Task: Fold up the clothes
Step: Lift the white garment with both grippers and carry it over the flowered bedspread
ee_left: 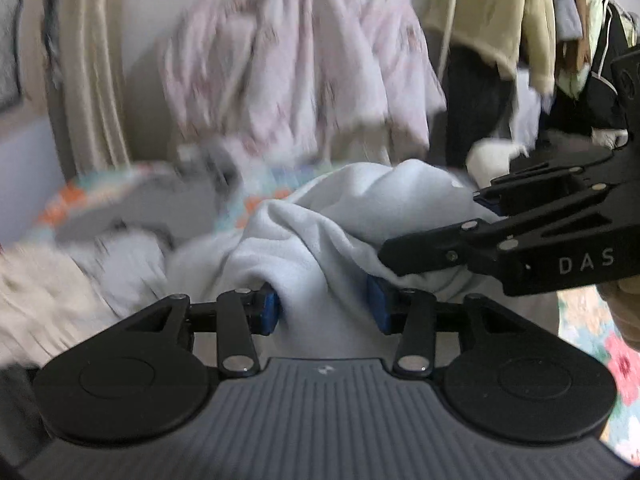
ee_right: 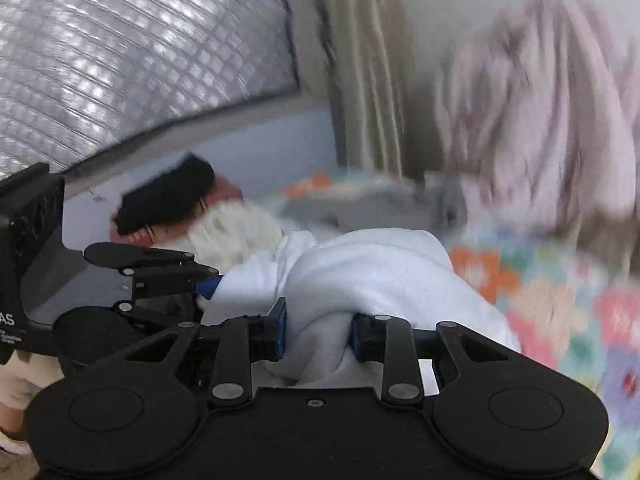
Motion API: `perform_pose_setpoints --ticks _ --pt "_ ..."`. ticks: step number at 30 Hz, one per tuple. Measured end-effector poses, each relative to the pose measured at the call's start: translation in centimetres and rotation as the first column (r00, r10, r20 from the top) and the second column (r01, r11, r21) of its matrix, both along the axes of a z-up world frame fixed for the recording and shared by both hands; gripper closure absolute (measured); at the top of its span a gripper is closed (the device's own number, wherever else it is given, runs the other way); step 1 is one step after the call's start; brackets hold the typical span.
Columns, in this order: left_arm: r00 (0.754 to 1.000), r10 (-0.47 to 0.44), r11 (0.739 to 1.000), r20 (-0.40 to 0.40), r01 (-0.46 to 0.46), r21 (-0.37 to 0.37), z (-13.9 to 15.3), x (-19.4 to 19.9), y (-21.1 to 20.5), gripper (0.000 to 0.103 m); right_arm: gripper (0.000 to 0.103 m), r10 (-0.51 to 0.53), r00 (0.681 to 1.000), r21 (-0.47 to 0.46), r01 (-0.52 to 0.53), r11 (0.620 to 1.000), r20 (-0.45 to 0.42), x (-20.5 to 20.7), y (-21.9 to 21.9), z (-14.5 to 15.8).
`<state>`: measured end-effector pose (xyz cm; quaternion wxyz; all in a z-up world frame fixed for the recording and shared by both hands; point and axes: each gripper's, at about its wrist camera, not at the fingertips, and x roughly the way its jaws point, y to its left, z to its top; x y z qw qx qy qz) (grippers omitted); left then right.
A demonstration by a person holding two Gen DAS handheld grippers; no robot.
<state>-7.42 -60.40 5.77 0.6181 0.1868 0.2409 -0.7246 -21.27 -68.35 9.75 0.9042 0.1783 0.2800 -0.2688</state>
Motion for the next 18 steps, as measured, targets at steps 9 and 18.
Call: perform_pose_setpoints --ticks 9,18 --pt "0.996 -0.038 0.995 -0.084 0.046 0.092 -3.7 0.1 -1.1 0.061 0.069 -0.075 0.994 0.079 0.081 0.994 -0.080 -0.8 0.2 -3.8" --pt "0.999 -0.033 0.994 -0.023 0.035 0.099 -2.3 0.4 -0.4 0.060 0.067 -0.028 0.997 0.143 0.038 0.989 -0.074 0.5 -0.4 -2.7"
